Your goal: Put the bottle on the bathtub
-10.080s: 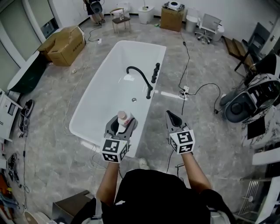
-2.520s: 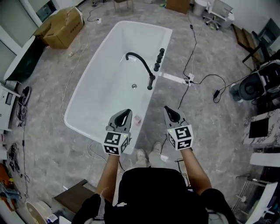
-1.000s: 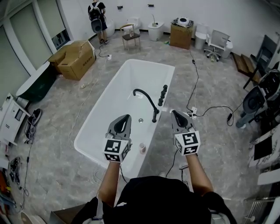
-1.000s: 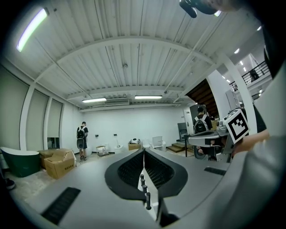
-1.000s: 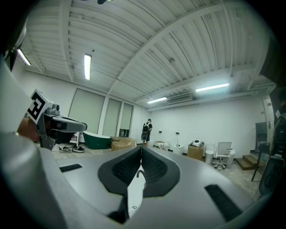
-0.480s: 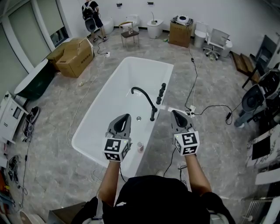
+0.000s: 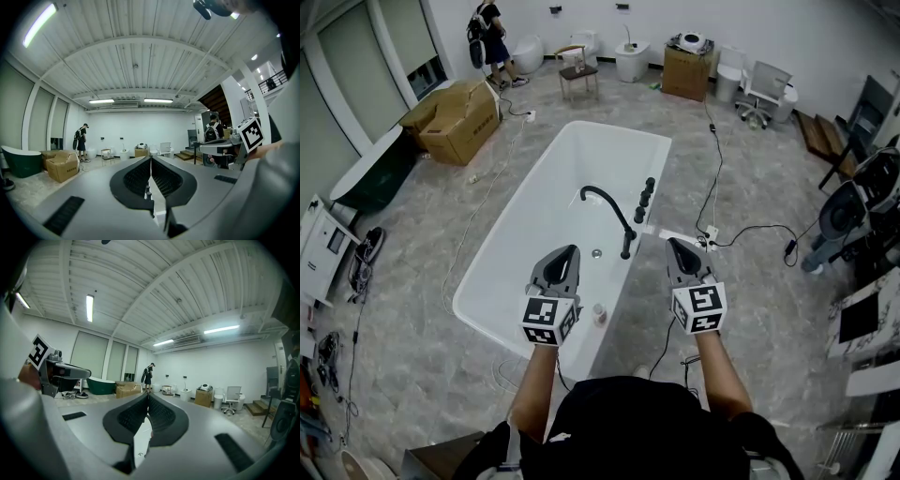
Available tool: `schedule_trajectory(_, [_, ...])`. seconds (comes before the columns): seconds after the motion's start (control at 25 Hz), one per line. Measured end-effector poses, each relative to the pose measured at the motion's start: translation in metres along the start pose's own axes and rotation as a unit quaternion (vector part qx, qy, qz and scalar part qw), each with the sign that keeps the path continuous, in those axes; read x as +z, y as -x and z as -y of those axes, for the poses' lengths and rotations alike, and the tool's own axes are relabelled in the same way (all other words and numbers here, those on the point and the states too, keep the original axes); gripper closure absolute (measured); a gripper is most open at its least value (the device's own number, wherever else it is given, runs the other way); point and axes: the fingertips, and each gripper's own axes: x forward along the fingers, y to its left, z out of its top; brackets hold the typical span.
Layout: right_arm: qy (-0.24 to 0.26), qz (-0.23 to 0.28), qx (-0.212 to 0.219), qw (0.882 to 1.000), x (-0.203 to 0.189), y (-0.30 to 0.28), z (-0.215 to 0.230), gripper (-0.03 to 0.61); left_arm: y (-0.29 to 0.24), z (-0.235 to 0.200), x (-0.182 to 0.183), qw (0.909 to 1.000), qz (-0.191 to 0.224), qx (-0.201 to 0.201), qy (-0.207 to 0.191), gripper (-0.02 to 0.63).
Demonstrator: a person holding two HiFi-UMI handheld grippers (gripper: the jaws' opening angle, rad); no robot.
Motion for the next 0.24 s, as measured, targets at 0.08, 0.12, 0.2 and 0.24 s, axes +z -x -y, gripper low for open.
schedule_trajectory(0.08, [-0.002, -0.001, -0.001, 1.000, -0.0025, 0.0018, -0.0016, 0.555, 0.0023, 0.0009, -0.0009, 1.0000, -0.001, 0.000, -0.004, 0.594])
schedule_trajectory(0.12, [-0.002, -0.002, -0.001, 1.000, -0.0038, 0.0028, -0.0029, 0.555, 0.0038, 0.0010, -0.0013, 1.0000, 0.000, 0.000, -0.003, 0.594])
schedule_trajectory(0.2, [-0.002, -0.004, 0.000, 1.000, -0.0056, 0.0041, -0.0048, 0.555, 0.0058, 0.0009, -0.0019, 1.0000, 0.001, 0.001, -0.001, 0.594])
schedule_trajectory(0.24, [-0.001, -0.004, 0.001, 1.000, -0.0063, 0.0046, -0.0055, 0.555, 0.0064, 0.0008, -0.0021, 1.0000, 0.002, 0.002, -0.001, 0.594])
